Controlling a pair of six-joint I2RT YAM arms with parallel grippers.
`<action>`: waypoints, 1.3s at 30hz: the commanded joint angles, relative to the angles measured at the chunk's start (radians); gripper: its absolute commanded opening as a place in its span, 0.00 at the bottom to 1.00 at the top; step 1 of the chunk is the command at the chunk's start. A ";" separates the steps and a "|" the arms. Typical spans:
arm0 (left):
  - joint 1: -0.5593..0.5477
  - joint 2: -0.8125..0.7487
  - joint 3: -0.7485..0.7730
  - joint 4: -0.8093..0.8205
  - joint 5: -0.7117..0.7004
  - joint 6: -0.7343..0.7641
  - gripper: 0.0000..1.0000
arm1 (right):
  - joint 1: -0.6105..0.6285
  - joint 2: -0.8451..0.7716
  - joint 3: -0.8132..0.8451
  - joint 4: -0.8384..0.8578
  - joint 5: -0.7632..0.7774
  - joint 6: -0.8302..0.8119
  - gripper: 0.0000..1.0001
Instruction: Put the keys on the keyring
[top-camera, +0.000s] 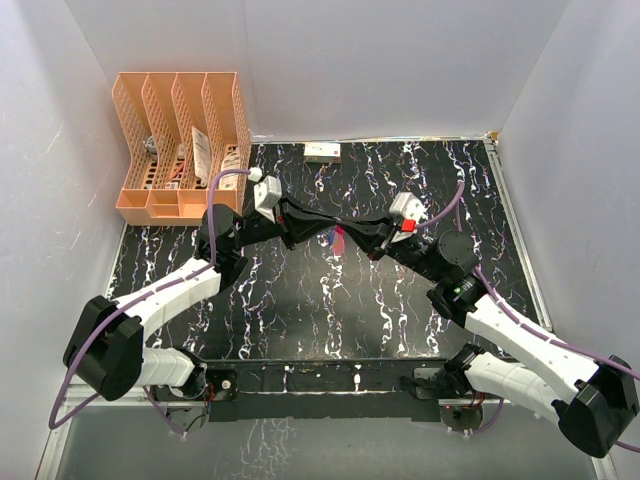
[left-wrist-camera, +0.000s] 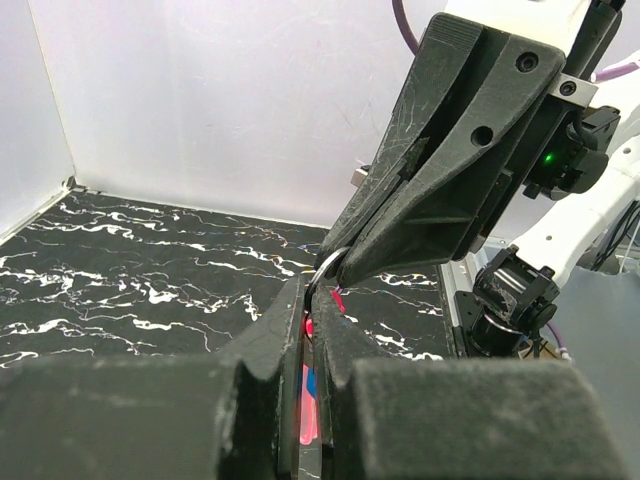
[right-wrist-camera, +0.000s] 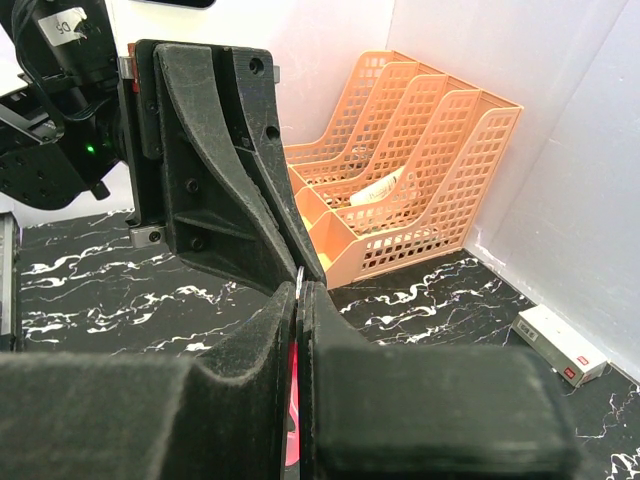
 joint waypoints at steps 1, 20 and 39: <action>0.004 -0.010 0.035 0.045 0.004 -0.004 0.00 | 0.000 -0.015 0.000 0.053 0.002 0.004 0.00; 0.003 -0.072 0.137 -0.407 -0.135 0.149 0.00 | 0.000 -0.006 0.037 -0.030 0.070 0.005 0.18; 0.003 -0.107 0.338 -1.005 -0.077 0.484 0.00 | 0.000 0.079 0.273 -0.407 -0.023 -0.121 0.35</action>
